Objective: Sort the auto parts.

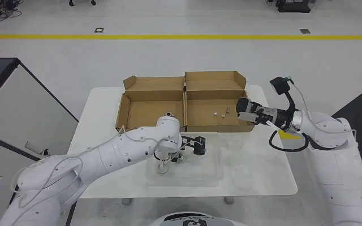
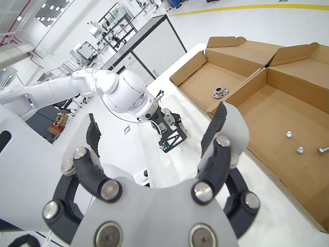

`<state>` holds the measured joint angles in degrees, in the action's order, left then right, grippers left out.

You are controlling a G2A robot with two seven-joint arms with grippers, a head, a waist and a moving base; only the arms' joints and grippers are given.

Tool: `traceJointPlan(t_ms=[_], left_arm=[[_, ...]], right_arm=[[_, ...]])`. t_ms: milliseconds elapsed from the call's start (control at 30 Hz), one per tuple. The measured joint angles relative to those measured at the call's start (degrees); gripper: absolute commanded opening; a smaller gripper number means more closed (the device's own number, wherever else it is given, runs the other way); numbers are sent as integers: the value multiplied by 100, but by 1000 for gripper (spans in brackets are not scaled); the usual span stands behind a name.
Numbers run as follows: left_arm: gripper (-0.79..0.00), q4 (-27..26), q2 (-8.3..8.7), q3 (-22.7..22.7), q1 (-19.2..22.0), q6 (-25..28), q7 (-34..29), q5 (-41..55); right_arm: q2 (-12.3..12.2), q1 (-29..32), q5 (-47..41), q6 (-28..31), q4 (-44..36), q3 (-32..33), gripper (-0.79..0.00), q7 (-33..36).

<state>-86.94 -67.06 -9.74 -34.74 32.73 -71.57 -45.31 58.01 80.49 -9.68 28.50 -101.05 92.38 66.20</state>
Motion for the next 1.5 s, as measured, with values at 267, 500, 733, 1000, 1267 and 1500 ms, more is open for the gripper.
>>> traceJointPlan(t_ms=[267,500,733,1000,1267,1500], left_arm=[[-483,204,-100,0,-45,89,89,-170],[-483,345,-200,0,-38,96,96,-177],[-480,416,-252,0,-27,86,86,-168],[-557,504,-290,0,-101,117,117,-205],[-785,518,-319,1,-56,57,56,-203],[-785,372,-276,0,137,-32,-33,73]], right_arm=[[0,0,0,0,0,0,0,0],[0,0,0,0,0,0,0,0],[0,0,0,0,0,0,0,0],[0,0,0,0,0,0,0,0],[0,0,0,0,0,0,0,0],[0,0,0,0,0,0,0,0]])
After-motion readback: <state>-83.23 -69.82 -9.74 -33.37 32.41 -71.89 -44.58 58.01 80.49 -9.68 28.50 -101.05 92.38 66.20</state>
